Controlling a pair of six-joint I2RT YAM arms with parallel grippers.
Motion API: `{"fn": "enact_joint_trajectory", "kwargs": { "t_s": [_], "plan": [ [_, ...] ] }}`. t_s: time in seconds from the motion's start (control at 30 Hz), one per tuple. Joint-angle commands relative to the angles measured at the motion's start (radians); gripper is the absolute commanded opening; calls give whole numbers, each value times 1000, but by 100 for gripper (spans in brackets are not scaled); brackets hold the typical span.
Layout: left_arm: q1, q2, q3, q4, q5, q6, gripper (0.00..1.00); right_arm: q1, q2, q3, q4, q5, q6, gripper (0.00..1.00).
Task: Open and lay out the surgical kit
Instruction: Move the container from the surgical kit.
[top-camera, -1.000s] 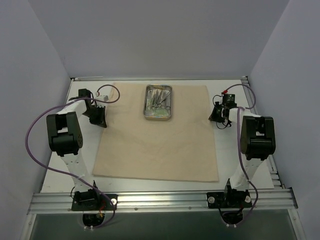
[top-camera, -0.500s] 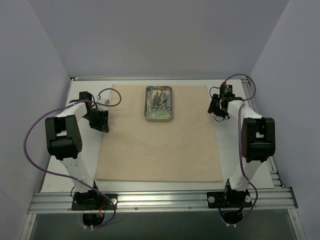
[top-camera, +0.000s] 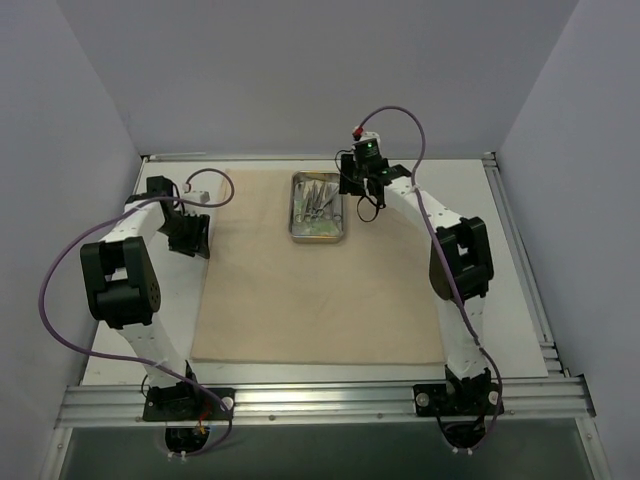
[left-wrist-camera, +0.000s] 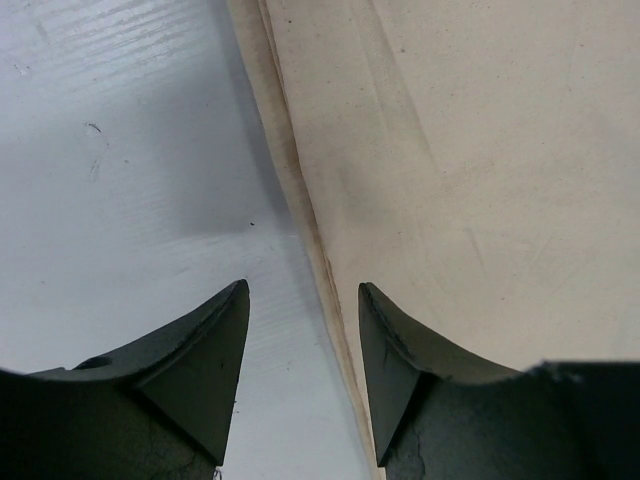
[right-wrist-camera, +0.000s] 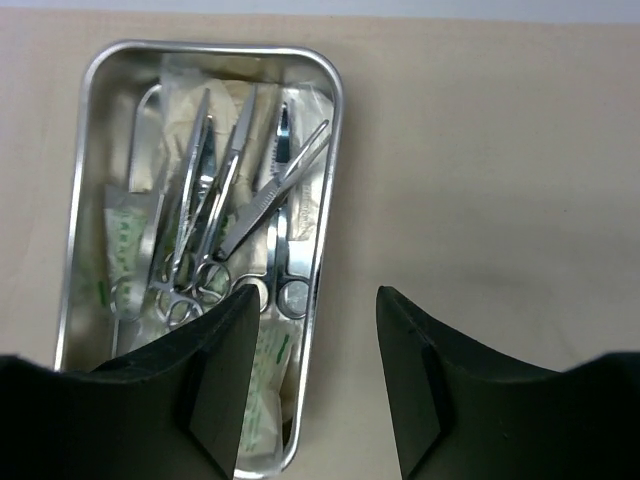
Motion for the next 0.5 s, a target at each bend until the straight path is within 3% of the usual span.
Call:
{"fn": "enact_joint_trajectory", "kwargs": {
  "t_s": [0.0,0.2,0.47],
  "plan": [
    [1,-20,24,4,29,-6,56,10,129,105,-119,90,3,46],
    [-1,-9,21,18,50,-15,57,22,215,141,-105,41,0,43],
    [1,26,26,19,46,-12,57,20,238,152,-108,19,-32,26]
  ]
}}
